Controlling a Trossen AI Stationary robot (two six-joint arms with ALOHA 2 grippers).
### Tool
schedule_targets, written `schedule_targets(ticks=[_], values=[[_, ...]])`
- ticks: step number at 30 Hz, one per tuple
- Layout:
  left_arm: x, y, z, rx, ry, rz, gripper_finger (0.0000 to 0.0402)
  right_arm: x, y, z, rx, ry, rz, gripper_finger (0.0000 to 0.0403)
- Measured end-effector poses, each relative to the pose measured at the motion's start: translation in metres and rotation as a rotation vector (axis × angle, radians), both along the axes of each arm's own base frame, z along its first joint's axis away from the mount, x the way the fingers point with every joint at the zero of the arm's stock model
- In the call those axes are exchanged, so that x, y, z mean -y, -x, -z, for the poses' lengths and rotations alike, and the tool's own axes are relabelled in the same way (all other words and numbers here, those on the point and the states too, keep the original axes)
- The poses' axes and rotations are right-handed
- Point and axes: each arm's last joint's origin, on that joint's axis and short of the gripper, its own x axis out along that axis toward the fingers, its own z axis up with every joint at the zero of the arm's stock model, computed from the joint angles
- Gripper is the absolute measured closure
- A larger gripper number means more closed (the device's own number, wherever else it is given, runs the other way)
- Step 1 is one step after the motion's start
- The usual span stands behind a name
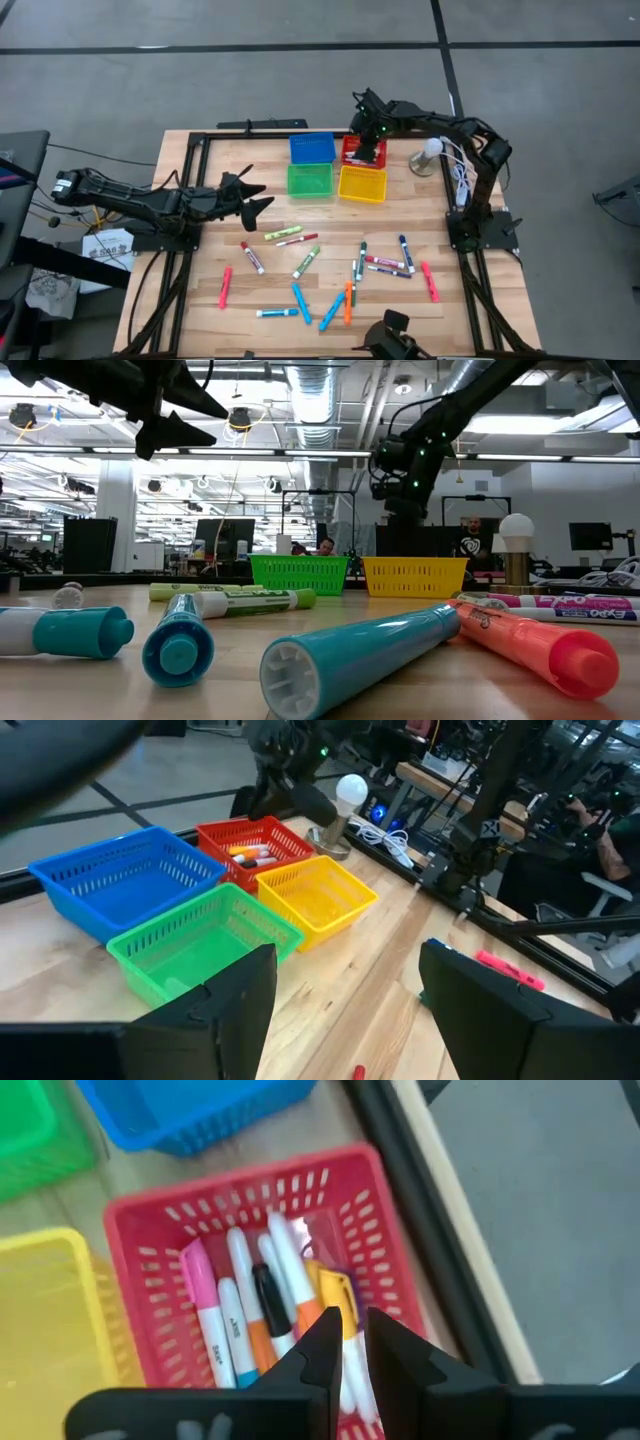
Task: Pick & Place Markers
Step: Put the dark blue marker into the yellow bin
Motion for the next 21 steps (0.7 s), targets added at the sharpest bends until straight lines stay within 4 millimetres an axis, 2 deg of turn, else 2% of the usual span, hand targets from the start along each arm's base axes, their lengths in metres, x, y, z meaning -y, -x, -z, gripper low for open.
schedule_targets(ticks=[4, 8, 16, 21], values=[[0.0, 0.0, 0.0, 0.0, 0.0, 0.0, 0.0156, -0.002, 0.0, -0.028, 0.032, -0.022, -0.023, 0.0367], [0.0, 0.0, 0.0, 0.0, 0.0, 0.0, 0.0156, -0.018, 0.006, -0.064, 0.173, -0.085, -0.091, 0.0377], [0.0, 0.0, 0.0, 0.001, 0.001, 0.001, 0.0156, -0.073, 0.026, -0.138, 0.391, -0.023, -0.183, 0.04], [0.002, 0.0, 0.0, -0.001, 0.01, 0.038, 0.0156, -0.115, 0.039, -0.169, 0.471, -0.017, -0.248, 0.0401]])
